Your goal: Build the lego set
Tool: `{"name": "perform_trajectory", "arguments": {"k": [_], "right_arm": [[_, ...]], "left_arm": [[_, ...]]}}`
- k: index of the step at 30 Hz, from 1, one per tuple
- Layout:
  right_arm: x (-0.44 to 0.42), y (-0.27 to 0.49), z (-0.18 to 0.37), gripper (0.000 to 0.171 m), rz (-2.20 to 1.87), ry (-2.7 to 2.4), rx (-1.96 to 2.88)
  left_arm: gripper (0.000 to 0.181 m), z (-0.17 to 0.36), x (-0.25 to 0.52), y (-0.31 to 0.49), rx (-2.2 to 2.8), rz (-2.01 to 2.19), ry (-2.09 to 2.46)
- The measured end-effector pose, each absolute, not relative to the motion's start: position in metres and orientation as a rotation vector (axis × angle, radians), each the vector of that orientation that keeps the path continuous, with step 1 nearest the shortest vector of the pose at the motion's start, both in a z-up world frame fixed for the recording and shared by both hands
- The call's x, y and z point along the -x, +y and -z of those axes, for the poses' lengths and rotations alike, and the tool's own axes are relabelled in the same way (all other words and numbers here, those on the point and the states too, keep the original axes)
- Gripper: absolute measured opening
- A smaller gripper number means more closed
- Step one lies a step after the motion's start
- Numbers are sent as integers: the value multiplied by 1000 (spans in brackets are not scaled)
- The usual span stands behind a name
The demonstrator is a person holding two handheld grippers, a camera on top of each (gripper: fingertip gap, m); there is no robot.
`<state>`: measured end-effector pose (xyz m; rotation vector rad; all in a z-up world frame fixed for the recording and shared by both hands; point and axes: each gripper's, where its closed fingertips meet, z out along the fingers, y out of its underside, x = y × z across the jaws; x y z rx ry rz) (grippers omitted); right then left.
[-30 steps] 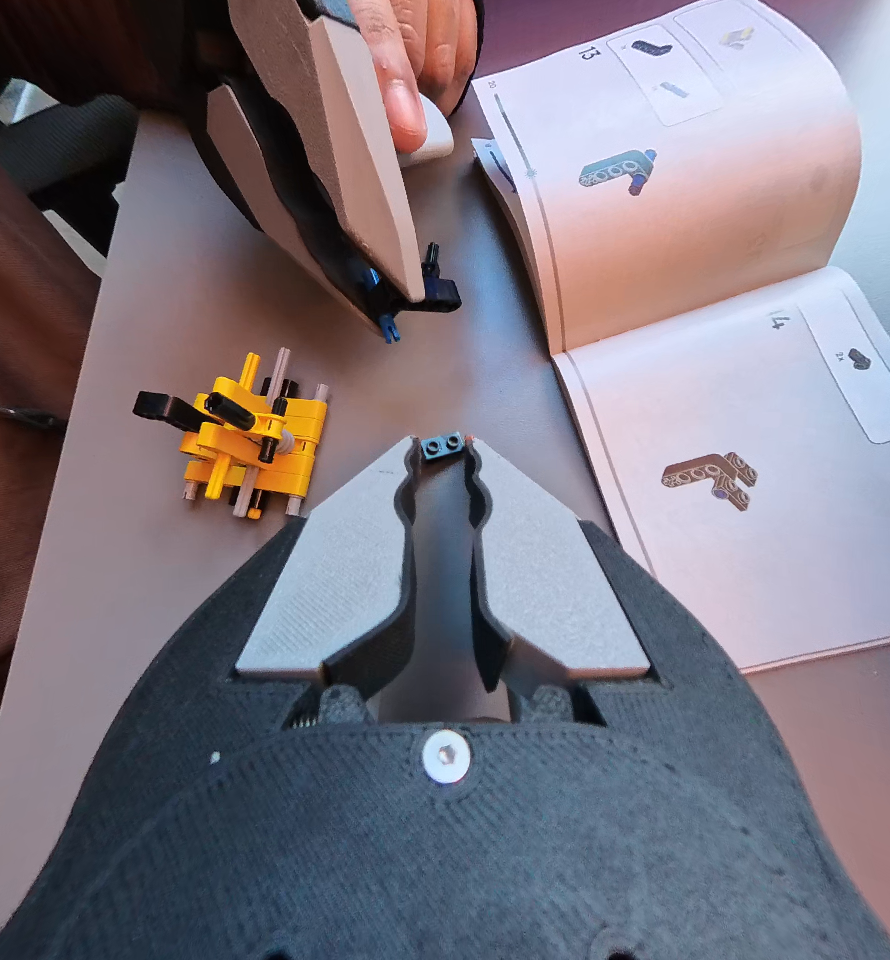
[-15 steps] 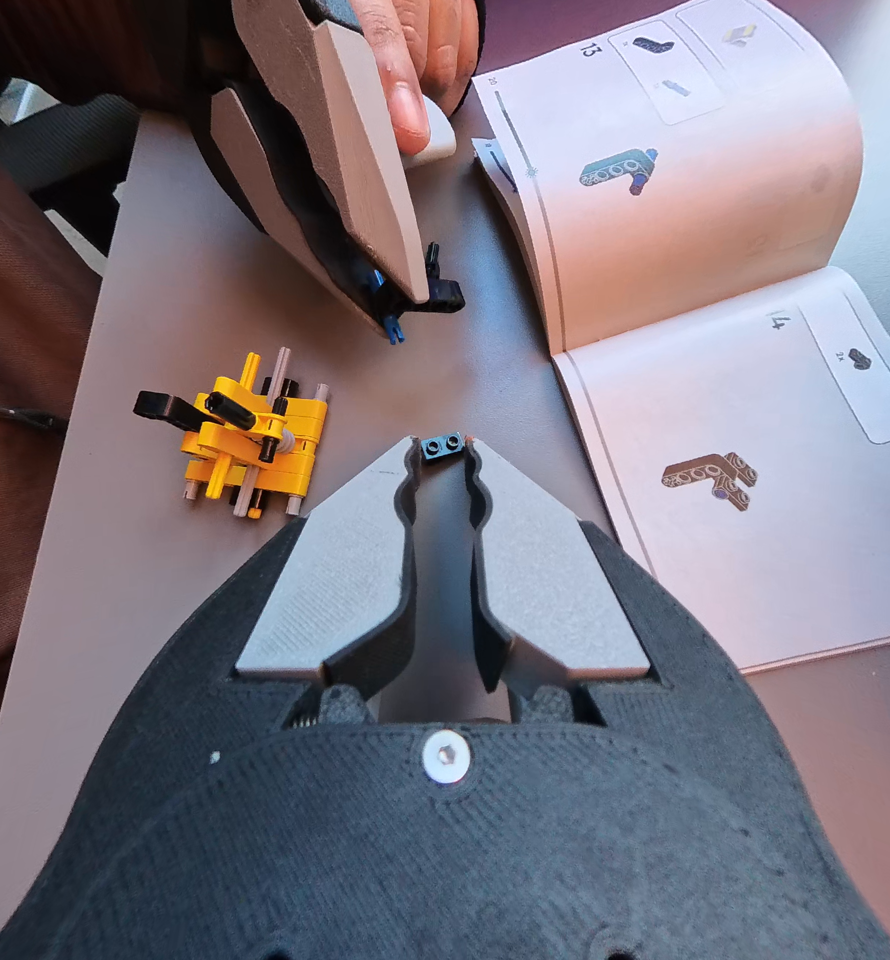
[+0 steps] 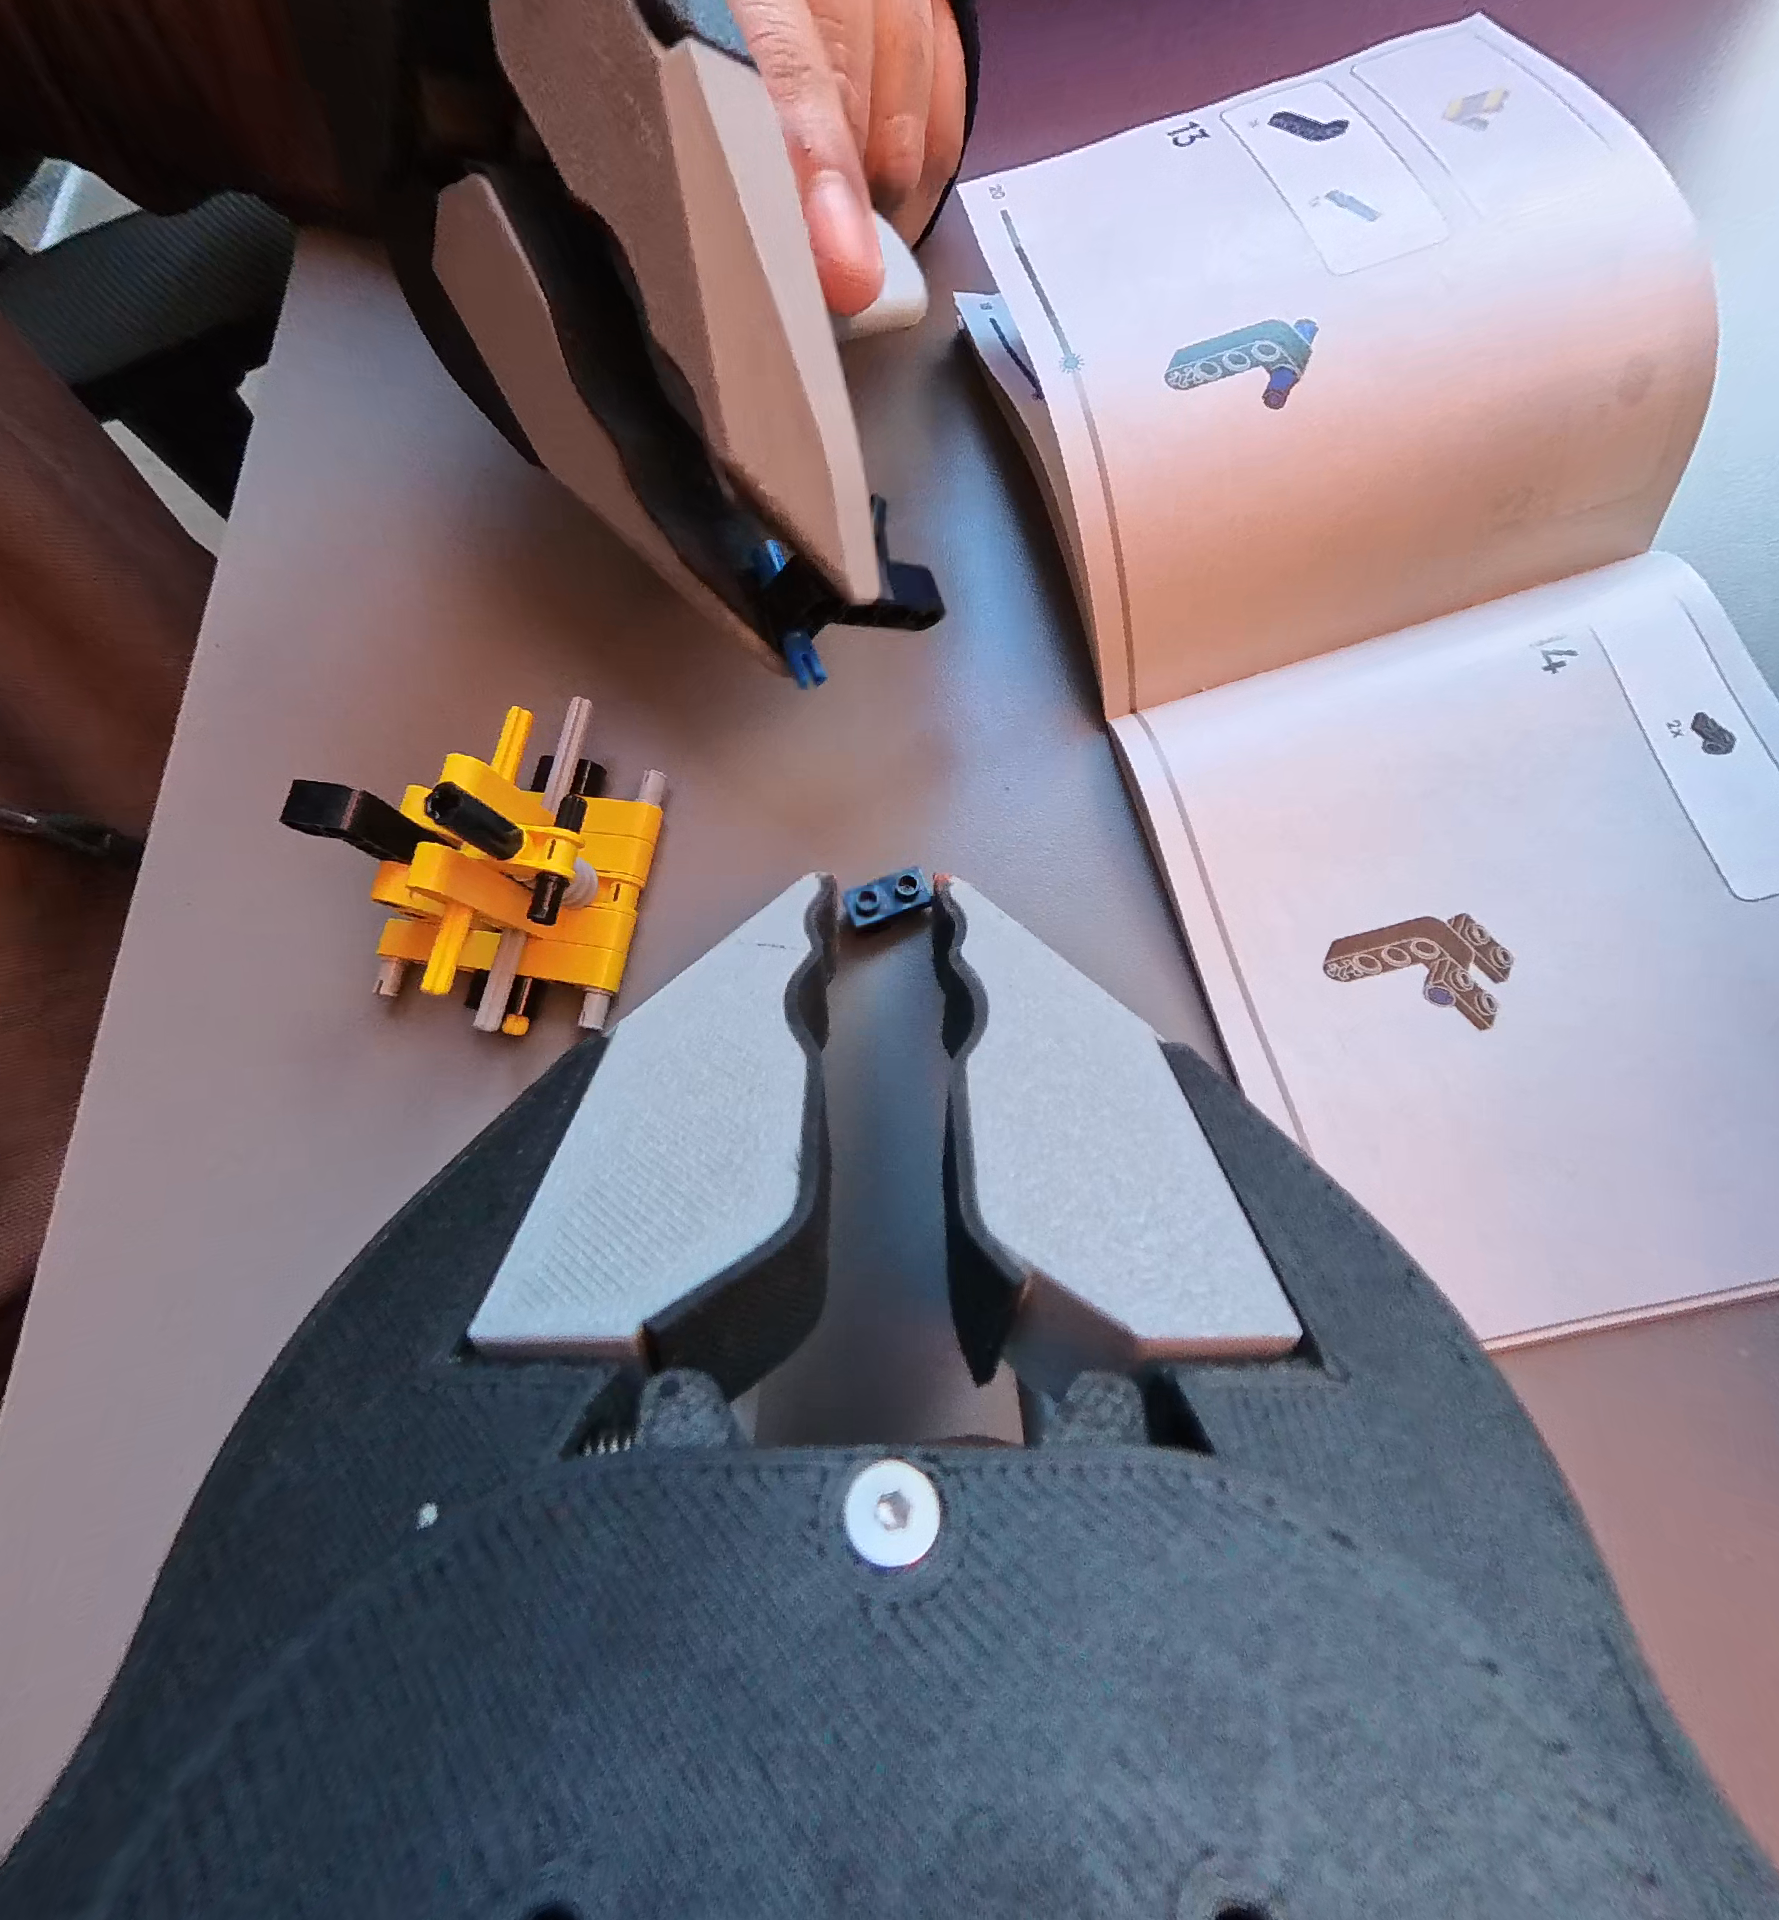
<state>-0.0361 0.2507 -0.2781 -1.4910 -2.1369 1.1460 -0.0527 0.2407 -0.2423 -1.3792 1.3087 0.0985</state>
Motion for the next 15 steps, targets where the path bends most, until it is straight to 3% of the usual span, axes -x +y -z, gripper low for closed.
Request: {"name": "perform_trajectory", "arguments": {"k": [15], "right_arm": [[39,253,260,20,-1223,-2063,1438]], "left_arm": [[13,224,59,259,1635,85,979]]}}
